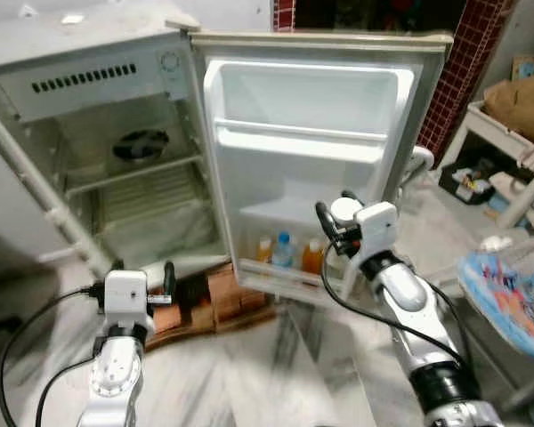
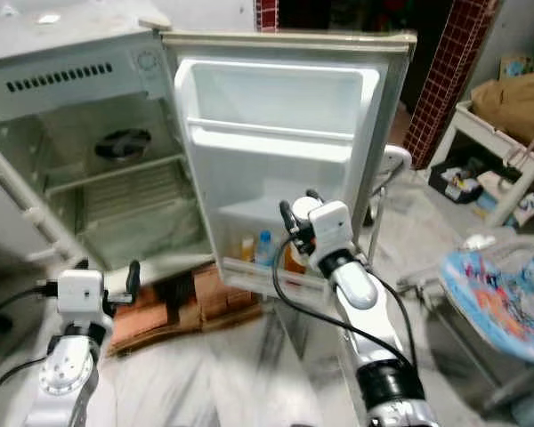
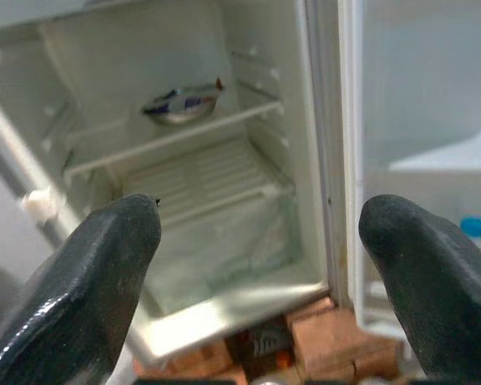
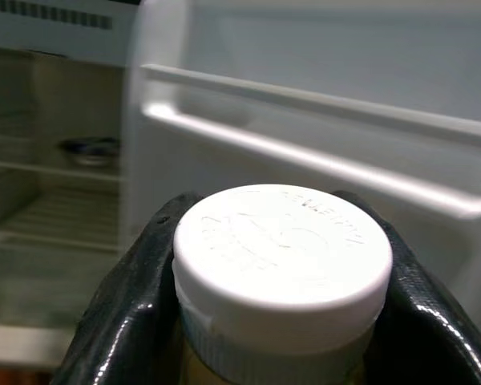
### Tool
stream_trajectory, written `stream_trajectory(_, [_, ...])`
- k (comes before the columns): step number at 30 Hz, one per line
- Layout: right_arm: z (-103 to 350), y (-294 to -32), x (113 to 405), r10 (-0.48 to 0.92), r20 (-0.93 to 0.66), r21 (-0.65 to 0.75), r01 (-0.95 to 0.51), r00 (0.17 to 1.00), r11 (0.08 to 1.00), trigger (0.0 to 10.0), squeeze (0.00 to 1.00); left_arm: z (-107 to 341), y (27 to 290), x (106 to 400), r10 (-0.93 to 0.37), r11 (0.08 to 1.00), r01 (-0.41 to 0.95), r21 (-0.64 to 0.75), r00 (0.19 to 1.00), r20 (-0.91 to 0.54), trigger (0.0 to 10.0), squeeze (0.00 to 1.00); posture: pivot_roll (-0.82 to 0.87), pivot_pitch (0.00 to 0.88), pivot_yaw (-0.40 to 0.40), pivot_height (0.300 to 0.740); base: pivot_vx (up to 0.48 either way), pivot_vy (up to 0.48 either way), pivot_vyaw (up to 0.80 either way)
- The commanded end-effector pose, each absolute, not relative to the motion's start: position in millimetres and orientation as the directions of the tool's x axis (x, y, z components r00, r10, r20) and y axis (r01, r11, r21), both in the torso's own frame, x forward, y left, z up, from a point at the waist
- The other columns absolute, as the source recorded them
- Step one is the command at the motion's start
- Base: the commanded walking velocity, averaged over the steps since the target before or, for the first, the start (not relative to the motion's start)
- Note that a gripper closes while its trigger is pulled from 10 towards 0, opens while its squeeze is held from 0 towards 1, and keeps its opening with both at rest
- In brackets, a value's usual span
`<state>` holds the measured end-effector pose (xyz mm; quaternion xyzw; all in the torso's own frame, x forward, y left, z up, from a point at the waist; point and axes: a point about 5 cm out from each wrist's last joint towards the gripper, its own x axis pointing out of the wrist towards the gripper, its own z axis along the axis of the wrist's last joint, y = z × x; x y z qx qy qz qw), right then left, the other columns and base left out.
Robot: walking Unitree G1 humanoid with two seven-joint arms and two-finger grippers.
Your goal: Restocking fridge
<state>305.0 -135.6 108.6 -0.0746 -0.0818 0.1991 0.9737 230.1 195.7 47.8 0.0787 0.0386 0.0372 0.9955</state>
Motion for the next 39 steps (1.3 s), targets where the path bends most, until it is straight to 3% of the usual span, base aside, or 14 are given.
stream_trajectory(1, [125.5, -118.8, 308.1, 0.446, 0.205, -0.195, -0.41, 0.871, 0.891, 10.0, 0.0, 49.2, 205.0, 229.6, 0.106, 0.977, -0.092, 0.193, 0.992, -0.067, 10.0, 0.0, 0.0, 0.0, 0.023, 0.74, 0.412, 0.0, 0.0])
stream_trajectory(8, [140.4, -110.7, 311.4, 0.481, 0.251, -0.187, -0.446, 0.84, 0.875, 10.0, 0.0, 47.7, 204.4, 229.4, 0.119, 0.978, -0.105, 0.178, 0.99, -0.07, 10.0, 0.0, 0.0, 0.0, 0.016, 0.74, 0.165, 0.0, 0.0])
stream_trajectory(12, [161.6, -100.4, 313.9, 0.525, 0.309, -0.101, -0.521, 0.793, 0.847, 10.0, 0.0, 46.9, 203.1, 228.7, 0.119, 0.978, -0.105, 0.181, 0.99, -0.07, 10.0, 0.0, 0.0, 0.0, 0.015, 0.74, 0.0, 0.0, 0.0])
stream_trajectory(19, [203.8, -79.4, 309.4, 0.69, 0.371, -0.04, -0.732, 0.621, 0.68, 10.0, 0.0, 46.6, 200.3, 229.6, 0.112, 0.978, -0.098, 0.184, 0.991, -0.069, 10.0, 0.0, 0.0, 0.0, 0.013, 0.74, 0.0, 0.0, 0.0])
stream_trajectory(22, [215.9, -80.6, 309.6, 0.692, 0.397, -0.009, -0.752, 0.603, 0.66, 10.0, 0.0, 45.6, 198.8, 229.3, 0.108, 0.978, -0.093, 0.184, 0.992, -0.071, 10.0, 0.0, 0.0, 0.0, 0.012, 0.74, 0.0, 0.0, 0.0])
stream_trajectory(26, [241.7, -91.3, 320.1, 0.599, 0.48, 0.007, -0.685, 0.641, 0.728, 10.0, 0.0, 44.9, 198.0, 229.1, 0.105, 0.979, -0.09, 0.184, 0.992, -0.073, 10.0, 0.0, 0.0, 0.0, 0.012, 0.74, 0.0, 0.0, 0.0])
stream_trajectory(29, [257.5, -100.6, 325.5, 0.548, 0.513, -0.136, -0.568, 0.66, 0.811, 10.0, 0.0, 45.1, 197.2, 229.2, 0.102, 0.979, -0.088, 0.183, 0.992, -0.072, 10.0, 0.0, -0.01, 0.0, 0.013, 0.74, 0.0, 0.0, 0.0])
stream_trajectory(31, [259.7, -104.4, 329.0, 0.53, 0.51, -0.182, -0.517, 0.678, 0.836, 10.0, 0.0, 45.2, 197.1, 229.4, 0.102, 0.979, -0.087, 0.184, 0.992, -0.072, 10.0, 0.0, -0.01, 0.0, 0.013, 0.74, 0.0, 0.0, 0.0])
stream_trajectory(34, [257.4, -122.5, 343.2, 0.403, 0.501, -0.206, -0.347, 0.766, 0.915, 10.0, 0.0, 45.0, 196.6, 230.0, 0.1, 0.979, -0.085, 0.185, 0.992, -0.072, 10.0, 0.0, -0.01, 0.0, 0.013, 0.74, 0.0, 0.0, 0.0])
stream_trajectory(39, [245.4, -132.1, 351.2, 0.325, 0.475, -0.217, -0.249, 0.818, 0.944, 10.0, 0.0, 45.1, 196.4, 229.5, 0.1, 0.979, -0.085, 0.186, 0.992, -0.071, 10.0, 0.0, -0.01, 0.0, 0.011, 0.74, 0.0, 0.0, 0.0])
